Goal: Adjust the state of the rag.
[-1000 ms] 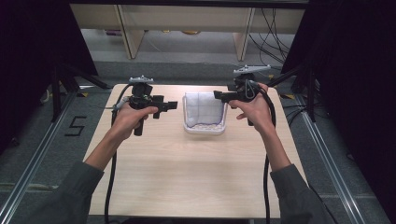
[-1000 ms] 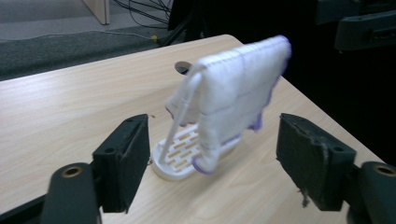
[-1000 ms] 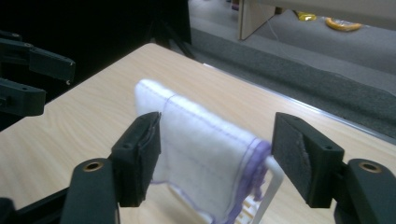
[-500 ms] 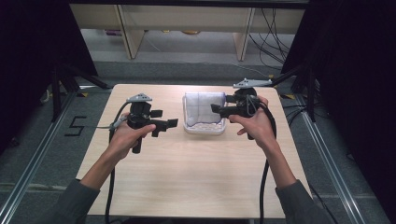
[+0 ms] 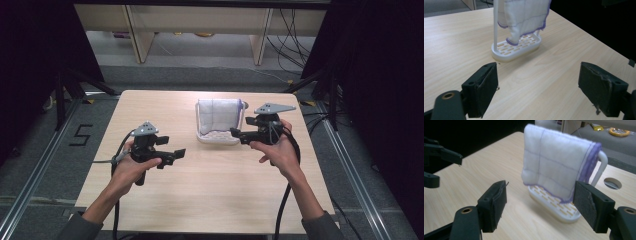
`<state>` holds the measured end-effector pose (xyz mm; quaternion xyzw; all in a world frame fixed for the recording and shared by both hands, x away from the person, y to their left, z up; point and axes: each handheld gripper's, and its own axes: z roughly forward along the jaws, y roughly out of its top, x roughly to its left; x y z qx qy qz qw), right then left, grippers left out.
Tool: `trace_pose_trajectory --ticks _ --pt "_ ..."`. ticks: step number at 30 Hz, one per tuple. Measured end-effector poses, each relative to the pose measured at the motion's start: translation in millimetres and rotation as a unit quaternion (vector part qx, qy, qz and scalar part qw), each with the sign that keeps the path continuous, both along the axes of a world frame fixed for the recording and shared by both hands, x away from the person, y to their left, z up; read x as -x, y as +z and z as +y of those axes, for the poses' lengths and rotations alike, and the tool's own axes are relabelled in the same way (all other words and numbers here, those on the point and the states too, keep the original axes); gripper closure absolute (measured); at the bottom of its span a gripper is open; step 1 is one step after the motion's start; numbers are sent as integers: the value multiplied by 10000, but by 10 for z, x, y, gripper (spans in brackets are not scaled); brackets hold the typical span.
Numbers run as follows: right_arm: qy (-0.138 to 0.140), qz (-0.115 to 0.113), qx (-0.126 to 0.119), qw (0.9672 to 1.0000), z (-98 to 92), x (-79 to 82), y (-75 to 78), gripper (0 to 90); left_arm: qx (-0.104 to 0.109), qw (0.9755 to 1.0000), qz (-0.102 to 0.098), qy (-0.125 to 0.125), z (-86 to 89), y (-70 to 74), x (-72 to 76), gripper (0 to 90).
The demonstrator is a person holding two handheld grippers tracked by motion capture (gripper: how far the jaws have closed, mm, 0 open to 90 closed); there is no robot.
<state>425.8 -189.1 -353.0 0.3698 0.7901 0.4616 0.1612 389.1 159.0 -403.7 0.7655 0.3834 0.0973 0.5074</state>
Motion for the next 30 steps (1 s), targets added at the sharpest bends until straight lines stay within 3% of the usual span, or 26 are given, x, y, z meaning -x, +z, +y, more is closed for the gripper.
trace_pose_trajectory --ticks 3,4,5,6,10,11,14,15,17,22,25,28,30 --pt "-20 -116 108 9999 -34 74 -102 281 -22 10000 -10 -75 -6 -88 109 160" --pt "-6 -93 128 9999 -48 100 -133 281 -44 9999 -37 -96 -9 -122 142 160" --pt "-60 79 65 9999 -48 140 -159 281 -90 9999 -13 -128 -10 -146 170 158" --pt "-14 -39 76 10000 -64 140 -204 281 -99 9999 -34 -128 -12 -176 196 157" --pt "-51 62 62 9999 -101 221 -286 281 -100 9998 -20 -145 6 -268 277 156" --pt "-7 -52 109 9999 -119 224 -301 281 -104 9998 -12 -146 17 -291 287 157" --pt "2 -16 68 10000 -122 265 -334 281 -116 9999 3 -124 39 -338 316 156" --pt "1 -78 59 10000 -114 279 -355 281 -84 9999 -14 -138 41 -366 324 156" --pt "53 -6 84 10000 -94 345 -396 281 -177 9998 -30 -128 48 -421 380 156" --pt "96 74 101 9999 -50 436 -472 280 -109 9997 -54 -190 71 -523 468 155" --pt "187 5 138 9997 -28 467 -542 279 -196 9996 -95 -180 78 -598 533 155" --pt "265 140 82 9995 23 529 -677 280 -361 9991 -89 -225 103 -690 607 155" --pt "285 166 95 9994 33 542 -712 280 -352 9991 -102 -222 106 -717 620 155"
